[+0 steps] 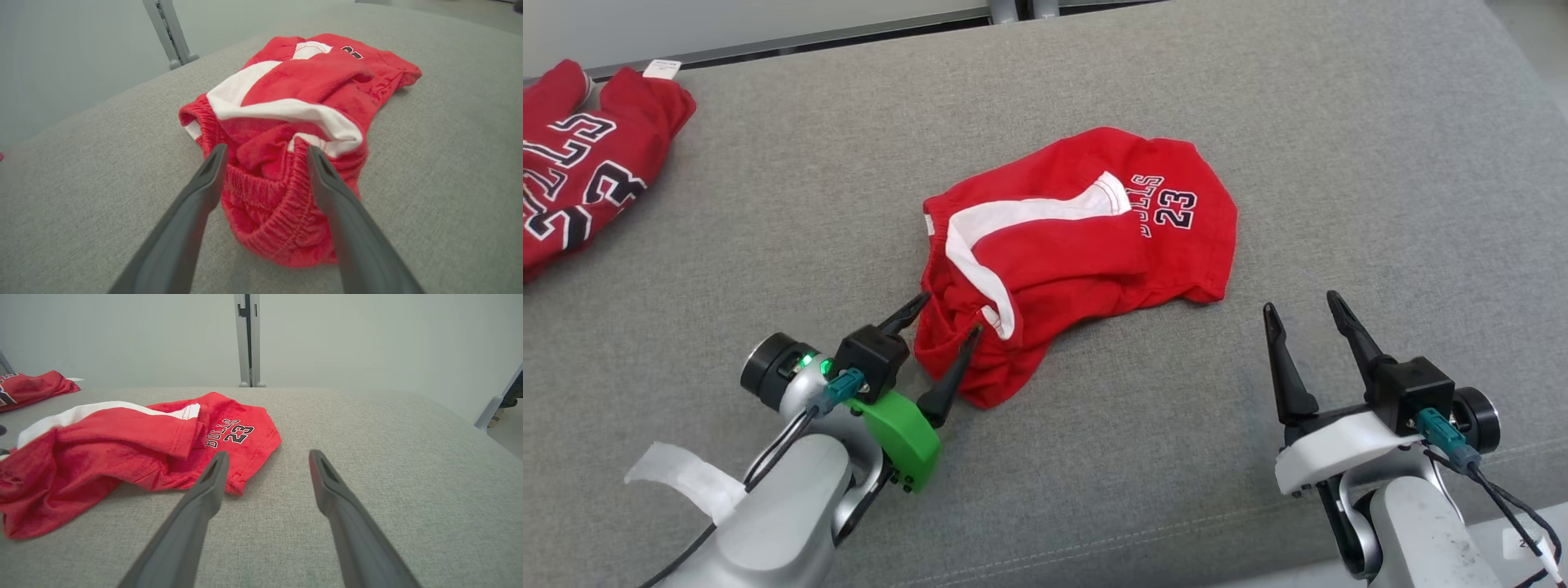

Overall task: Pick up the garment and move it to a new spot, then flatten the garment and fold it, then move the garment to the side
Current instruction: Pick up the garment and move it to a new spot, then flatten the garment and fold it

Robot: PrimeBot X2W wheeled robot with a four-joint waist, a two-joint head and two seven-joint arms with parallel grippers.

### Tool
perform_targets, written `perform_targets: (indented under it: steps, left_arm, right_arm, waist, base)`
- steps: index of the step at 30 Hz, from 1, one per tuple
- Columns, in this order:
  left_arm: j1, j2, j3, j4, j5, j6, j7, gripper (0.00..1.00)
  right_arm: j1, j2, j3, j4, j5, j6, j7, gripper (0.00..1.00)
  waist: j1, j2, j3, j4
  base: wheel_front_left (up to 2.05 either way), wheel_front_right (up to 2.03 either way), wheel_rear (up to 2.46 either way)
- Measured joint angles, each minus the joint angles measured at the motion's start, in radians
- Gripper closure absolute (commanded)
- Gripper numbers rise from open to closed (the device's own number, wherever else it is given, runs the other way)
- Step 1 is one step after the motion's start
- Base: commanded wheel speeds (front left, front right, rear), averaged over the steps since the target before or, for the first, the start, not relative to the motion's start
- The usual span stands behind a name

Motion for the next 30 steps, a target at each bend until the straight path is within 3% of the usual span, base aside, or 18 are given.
perform_targets:
  steps: [7, 13, 25, 30]
  left_arm:
    - [0.100, -0.045, 0.171, -0.133, -0.023, 0.020, 0.000, 0.00]
    - [0.222, -0.105, 0.295, -0.297, 0.018, 0.038, 0.000, 0.00]
    - [0.370, -0.197, 0.399, -0.454, 0.095, 0.024, 0.000, 0.00]
    - [0.386, -0.207, 0.403, -0.455, 0.126, 0.011, 0.000, 0.00]
  right_arm:
    - [-0.030, 0.000, -0.010, 0.017, 0.026, 0.000, 0.002, 0.00]
    - [-0.156, -0.005, -0.046, 0.072, 0.091, 0.000, 0.091, 0.00]
    - [-0.313, -0.031, -0.088, 0.337, 0.336, 0.000, 0.225, 0.00]
    - [-0.342, -0.037, -0.078, 0.431, 0.371, 0.000, 0.234, 0.00]
  waist:
    - [0.0000, 0.0000, -0.022, 0.052]
    - [0.0000, 0.0000, -0.027, 0.129]
    - [0.0000, 0.0000, -0.005, 0.279]
    - [0.0000, 0.0000, 0.007, 0.325]
  base:
    - [0.00, 0.00, 0.00]
    - [0.00, 0.00, 0.00]
    - [0.00, 0.00, 0.00]
    - [0.00, 0.00, 0.00]
